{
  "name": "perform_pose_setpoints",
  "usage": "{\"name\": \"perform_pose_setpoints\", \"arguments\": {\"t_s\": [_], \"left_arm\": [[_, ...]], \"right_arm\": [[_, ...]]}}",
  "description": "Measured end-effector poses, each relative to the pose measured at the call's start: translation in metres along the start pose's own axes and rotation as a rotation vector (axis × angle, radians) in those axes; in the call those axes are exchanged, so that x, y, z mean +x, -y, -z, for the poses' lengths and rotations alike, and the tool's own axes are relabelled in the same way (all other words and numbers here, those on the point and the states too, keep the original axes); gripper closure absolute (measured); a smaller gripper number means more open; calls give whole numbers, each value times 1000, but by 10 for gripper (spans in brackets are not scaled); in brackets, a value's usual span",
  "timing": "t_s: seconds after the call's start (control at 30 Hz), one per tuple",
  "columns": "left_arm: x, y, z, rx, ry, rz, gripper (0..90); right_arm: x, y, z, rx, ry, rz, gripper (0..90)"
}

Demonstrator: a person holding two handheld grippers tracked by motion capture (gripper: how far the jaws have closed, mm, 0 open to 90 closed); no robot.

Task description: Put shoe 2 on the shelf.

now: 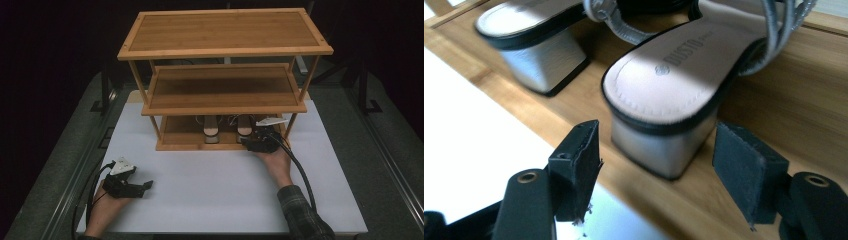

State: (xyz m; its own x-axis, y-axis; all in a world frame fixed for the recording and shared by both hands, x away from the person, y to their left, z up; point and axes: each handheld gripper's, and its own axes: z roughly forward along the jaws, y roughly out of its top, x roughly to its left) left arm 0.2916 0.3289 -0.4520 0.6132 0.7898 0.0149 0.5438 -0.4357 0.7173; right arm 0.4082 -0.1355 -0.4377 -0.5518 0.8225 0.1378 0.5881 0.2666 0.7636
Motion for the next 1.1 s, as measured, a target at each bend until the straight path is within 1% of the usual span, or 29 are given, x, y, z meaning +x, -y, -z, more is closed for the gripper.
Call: {"name": "perform_pose_setpoints", "arguments": {"t_s": [0.03, 0.1, 0.17, 0.2, 0.23, 0.27, 0.3, 0.43, 0.47, 0.53, 0.57, 0.6, 0.63, 0.73, 0.83, 0.97, 1.1], "left_arm": [[0, 0, 0, 0, 0, -1, 136], [0, 0, 0, 0, -2, -2, 136], [0, 0, 0, -1, -2, -3, 136], [0, 0, 0, -1, -2, -3, 136], [0, 0, 0, 1, -1, -3, 136], [0, 0, 0, 0, -1, -2, 136], [0, 0, 0, 1, -1, -2, 136], [0, 0, 0, 0, 0, -1, 136], [0, 0, 0, 1, 0, -2, 136], [0, 0, 0, 1, 0, -2, 136], [0, 0, 0, 0, 0, -3, 136], [0, 0, 0, 1, 0, -3, 136], [0, 0, 0, 0, 0, -3, 136], [0, 0, 0, 1, -1, -3, 136], [0, 0, 0, 0, 0, 0, 136], [0, 0, 0, 3, 0, -3, 136], [0, 0, 0, 2, 0, -2, 136]], "right_arm": [[-1, 1, 3, -7, -3, 22, 328], [-2, 5, 10, 19, -13, 26, 290], [-2, 9, 17, 13, -4, 37, 284], [-3, 11, 21, 16, -1, 31, 266], [-4, 12, 25, 29, 3, 15, 243], [-5, 13, 29, 28, 14, 14, 229], [-7, 16, 33, 19, 9, 23, 206], [-13, 23, 46, 14, -1, -6, 95], [-13, 25, 50, 10, 8, -6, 83], [-15, 31, 58, -15, 29, 8, 23], [-16, 33, 61, -14, 40, 10, 9], [-16, 36, 63, -6, 53, 16, 9], [-16, 39, 66, -11, 60, 22, 9], [-18, 47, 75, -9, 63, 25, 9], [-18, 54, 83, -18, 85, 47, 9], [-19, 64, 94, -36, 88, 57, 9], [-21, 76, 108, -39, 99, 56, 9]]}}
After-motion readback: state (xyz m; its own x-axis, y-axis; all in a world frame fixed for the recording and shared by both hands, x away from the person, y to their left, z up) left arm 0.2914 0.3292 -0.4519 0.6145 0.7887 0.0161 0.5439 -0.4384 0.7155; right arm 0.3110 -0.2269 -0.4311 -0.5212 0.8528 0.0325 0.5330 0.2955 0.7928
